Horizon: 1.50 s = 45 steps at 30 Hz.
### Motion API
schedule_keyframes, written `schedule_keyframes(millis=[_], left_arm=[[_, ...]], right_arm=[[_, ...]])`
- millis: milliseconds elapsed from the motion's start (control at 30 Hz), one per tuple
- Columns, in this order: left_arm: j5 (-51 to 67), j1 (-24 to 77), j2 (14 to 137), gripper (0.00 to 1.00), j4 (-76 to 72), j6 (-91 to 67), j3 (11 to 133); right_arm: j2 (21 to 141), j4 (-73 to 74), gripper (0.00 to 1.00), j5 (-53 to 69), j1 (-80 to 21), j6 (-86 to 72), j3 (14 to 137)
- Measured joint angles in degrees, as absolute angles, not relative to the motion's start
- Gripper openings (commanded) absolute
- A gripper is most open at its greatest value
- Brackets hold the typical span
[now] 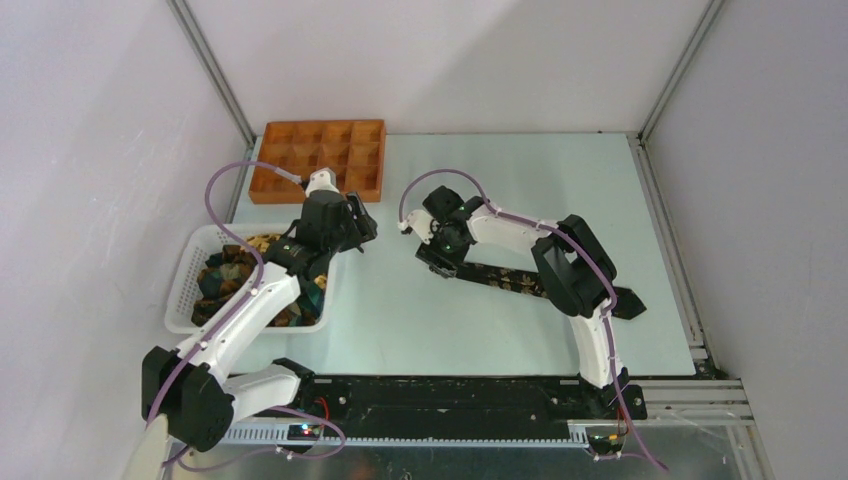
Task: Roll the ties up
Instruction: Roll the tie at the center of the board.
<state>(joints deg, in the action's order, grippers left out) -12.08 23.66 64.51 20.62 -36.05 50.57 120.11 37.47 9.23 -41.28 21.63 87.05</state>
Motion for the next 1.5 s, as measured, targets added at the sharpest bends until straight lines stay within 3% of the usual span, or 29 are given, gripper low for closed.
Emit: schedule_keyframes(millis=[100,367,767,933,1033,1133,1200,1233,1333,1400,1500], left_arm=[[-11.8,23.6,64.5,0.69,20.6,-36.1,50.6],[-11.8,23.6,64.5,0.69,20.6,-36.1,50.6],[-11.8,23.2,64.5,0.69,20.6,-36.1,50.6],[-11.8,23.2,64.5,0.69,20.6,-36.1,50.6],[-11.7,23.2,64.5,0.69,20.6,-36.1,50.6],[-11.7,23.2,64.5,0.69,20.6,-36.1,50.6],[-11.7,23.2,64.5,0.69,20.6,-36.1,50.6],[-11.8,23.2,64.5,0.69,20.6,-36.1,50.6],[-11.7,23.2,64.5,0.69,20.6,-36.1,50.6],[-11.7,23.2,64.5,0.69,20.6,-36.1,50.6],[-11.7,23.2,64.5,0.69,20.6,-36.1,50.6]], right_arm=[[120.1,37.0,0.73,9.2,-41.3,21.5,87.0],[120.5,35.2,0.7,9.8,-41.8,21.4,87.1],[122.2,33.8,0.39,11.2,-41.9,21.4,89.3],[122.3,33.5,0.23,11.4,-41.9,21.0,89.3],[122.3,33.4,0.08,11.4,-41.9,20.9,89.2],[122.3,33.0,0.03,11.4,-41.9,20.6,89.0],[122.3,32.8,0.08,11.4,-41.9,20.3,89.0],[122.3,32.6,0.23,11.4,-41.9,20.1,88.9],[122.3,32.4,0.54,11.3,-42.0,19.8,88.9],[122.3,32.0,0.64,11.2,-42.1,19.2,88.8],[122.2,30.8,0.69,10.5,-42.8,18.7,88.6]])
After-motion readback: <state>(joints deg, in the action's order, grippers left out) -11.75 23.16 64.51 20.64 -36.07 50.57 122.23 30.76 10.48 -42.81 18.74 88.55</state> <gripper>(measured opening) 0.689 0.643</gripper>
